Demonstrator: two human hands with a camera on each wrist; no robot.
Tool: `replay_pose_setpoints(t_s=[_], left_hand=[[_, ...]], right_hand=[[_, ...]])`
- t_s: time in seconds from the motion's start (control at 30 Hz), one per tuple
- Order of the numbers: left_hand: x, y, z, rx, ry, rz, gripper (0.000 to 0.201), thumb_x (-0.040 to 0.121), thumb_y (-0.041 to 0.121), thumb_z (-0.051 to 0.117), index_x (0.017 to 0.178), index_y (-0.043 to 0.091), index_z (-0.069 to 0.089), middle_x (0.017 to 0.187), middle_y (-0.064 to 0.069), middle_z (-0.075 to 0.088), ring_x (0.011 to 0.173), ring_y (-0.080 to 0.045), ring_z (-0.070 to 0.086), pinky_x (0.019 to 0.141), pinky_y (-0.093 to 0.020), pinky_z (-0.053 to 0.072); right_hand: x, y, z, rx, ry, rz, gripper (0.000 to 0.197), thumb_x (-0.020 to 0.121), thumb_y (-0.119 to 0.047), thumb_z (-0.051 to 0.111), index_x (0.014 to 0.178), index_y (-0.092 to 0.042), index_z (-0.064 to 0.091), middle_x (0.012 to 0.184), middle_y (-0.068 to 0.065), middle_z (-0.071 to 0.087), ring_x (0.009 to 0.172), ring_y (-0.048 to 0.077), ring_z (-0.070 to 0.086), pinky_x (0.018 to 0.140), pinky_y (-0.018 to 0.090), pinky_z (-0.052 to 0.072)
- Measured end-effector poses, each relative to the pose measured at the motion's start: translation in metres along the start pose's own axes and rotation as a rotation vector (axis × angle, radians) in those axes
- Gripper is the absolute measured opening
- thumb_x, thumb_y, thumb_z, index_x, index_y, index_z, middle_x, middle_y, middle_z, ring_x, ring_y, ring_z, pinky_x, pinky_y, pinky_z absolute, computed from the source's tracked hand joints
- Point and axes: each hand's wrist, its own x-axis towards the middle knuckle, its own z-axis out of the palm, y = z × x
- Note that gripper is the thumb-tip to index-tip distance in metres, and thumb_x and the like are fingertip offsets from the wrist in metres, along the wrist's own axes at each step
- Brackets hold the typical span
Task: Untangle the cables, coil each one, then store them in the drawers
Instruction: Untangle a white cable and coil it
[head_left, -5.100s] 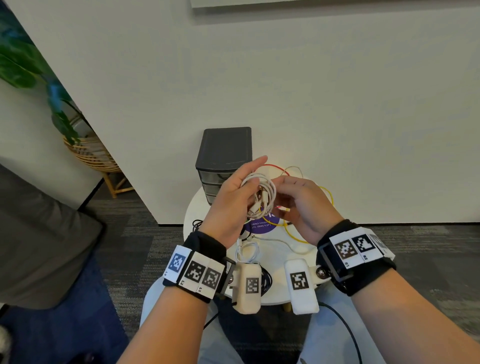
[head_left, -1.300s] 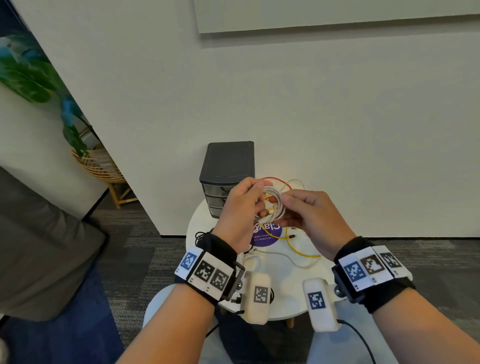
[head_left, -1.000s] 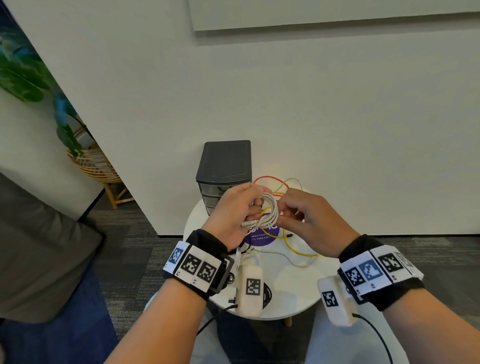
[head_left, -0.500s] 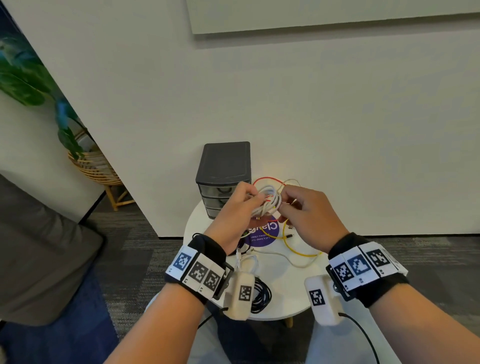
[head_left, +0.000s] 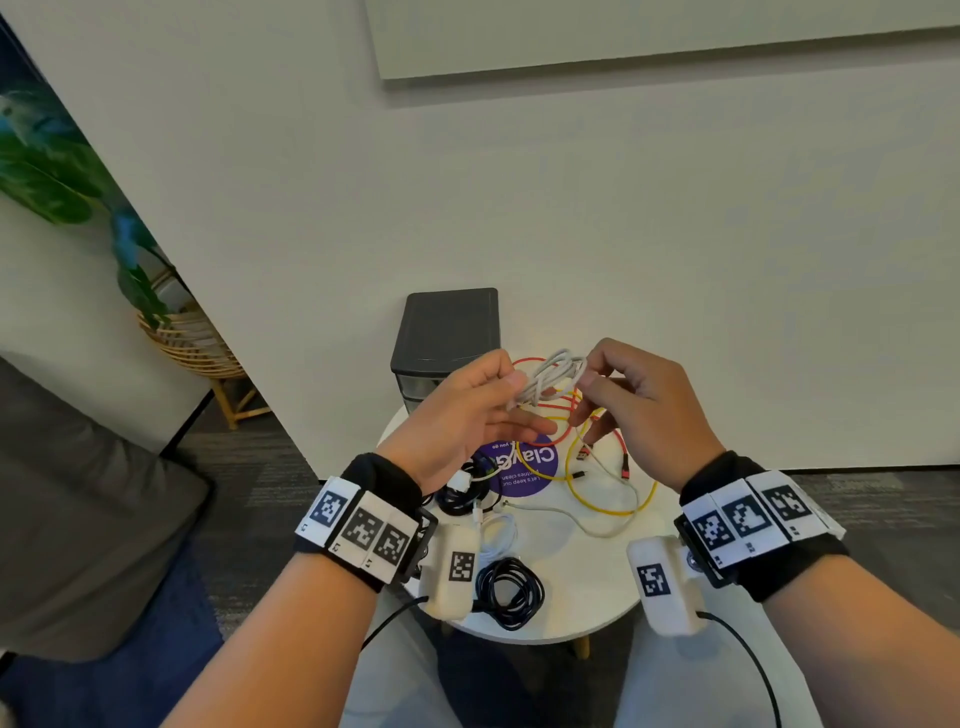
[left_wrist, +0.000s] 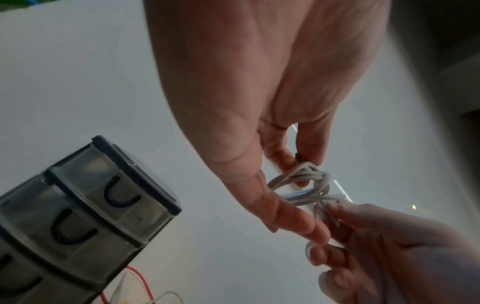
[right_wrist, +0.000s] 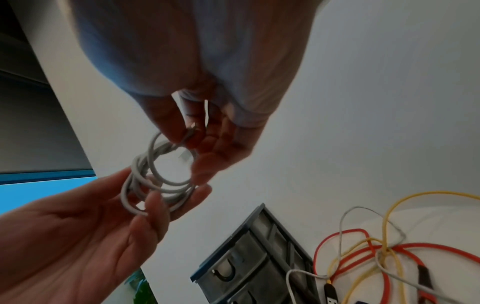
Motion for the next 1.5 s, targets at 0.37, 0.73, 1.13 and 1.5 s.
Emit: replay_pose_setpoints(t_s=[0.37,0.73,1.13,1.5], left_hand=[[0.002,0.006,0.003,0.345,0.032,0.057,0.025,0.107,0.027,0.048,0.083,0.024,0.052,0.144,0.009,0.055,0.122,-0.014,0.061,0.096,-0.038,0.052],[0.004,0.000,-0.006,0.754,0.051,0.198,0.020,0.106,0.036,0.046,0.087,0.032,0.050,0.110,-0.006,0.072,0.112,-0.033,0.065,0.087,-0.060,0.052],[0.003,0.004,-0.017,0.620,0.018,0.078,0.022,0.107,0.024,0.049,0.098,0.004,0.051,0.136,0.004,0.064,0.110,-0.006,0.069,0.097,-0.039,0.056],[0.013,-0.023,0.003,-0.123,0.096,-0.238,0.034,0.108,0.035,0.043,0.116,0.004,0.055,0.129,-0.024,0.065,0.105,-0.041,0.072,0.097,-0.052,0.055]], right_hand=[[0.004,-0.007,0.000,0.288,0.027,0.101,0.024,0.098,0.004,0.048,0.074,0.000,0.052,0.068,0.008,0.064,0.077,0.040,0.070,0.070,0.057,0.058],[0.005,0.000,0.003,0.364,0.032,0.201,0.032,0.096,0.004,0.047,0.066,-0.004,0.052,0.087,0.030,0.070,0.082,0.042,0.074,0.077,0.052,0.060],[0.021,0.005,-0.006,0.486,0.034,0.290,0.030,0.092,0.009,0.042,0.064,-0.003,0.044,0.063,0.014,0.049,0.069,0.038,0.070,0.065,0.041,0.061],[0.015,0.024,0.012,0.732,-0.185,0.339,0.007,0.077,-0.010,0.054,0.074,-0.006,0.049,0.083,0.018,0.053,0.084,0.033,0.062,0.085,0.042,0.055]])
